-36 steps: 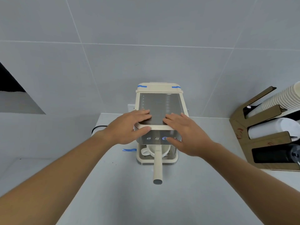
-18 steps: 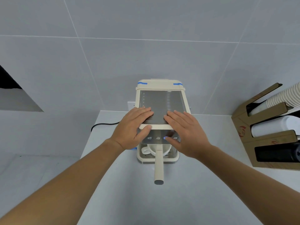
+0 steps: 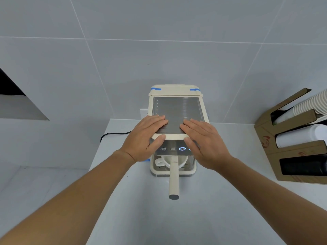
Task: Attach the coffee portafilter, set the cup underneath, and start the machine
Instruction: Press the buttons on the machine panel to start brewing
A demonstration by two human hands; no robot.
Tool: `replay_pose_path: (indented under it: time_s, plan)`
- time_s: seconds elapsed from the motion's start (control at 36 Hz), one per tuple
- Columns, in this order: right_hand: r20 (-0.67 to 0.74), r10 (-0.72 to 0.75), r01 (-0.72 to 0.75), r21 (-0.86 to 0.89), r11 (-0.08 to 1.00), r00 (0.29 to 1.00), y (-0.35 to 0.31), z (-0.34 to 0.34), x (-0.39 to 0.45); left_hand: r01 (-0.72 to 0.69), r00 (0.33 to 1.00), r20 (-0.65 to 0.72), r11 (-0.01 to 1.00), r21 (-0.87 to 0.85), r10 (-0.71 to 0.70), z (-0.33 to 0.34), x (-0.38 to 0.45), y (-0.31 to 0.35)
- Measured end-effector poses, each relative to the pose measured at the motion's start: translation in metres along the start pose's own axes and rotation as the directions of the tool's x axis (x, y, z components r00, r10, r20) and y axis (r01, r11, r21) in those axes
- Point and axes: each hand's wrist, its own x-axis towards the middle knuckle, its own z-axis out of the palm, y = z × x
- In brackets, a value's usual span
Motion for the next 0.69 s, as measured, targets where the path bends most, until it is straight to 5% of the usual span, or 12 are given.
replay_pose_path:
  time_s: [0.69]
  plan:
    - [0.058, 0.173, -0.180, 0.134, 0.974, 0.983, -0.001, -0.011, -0.002, 0.024, 0.999, 0.027, 0.999, -0.024, -0.023, -0.003, -0.001, 0.001]
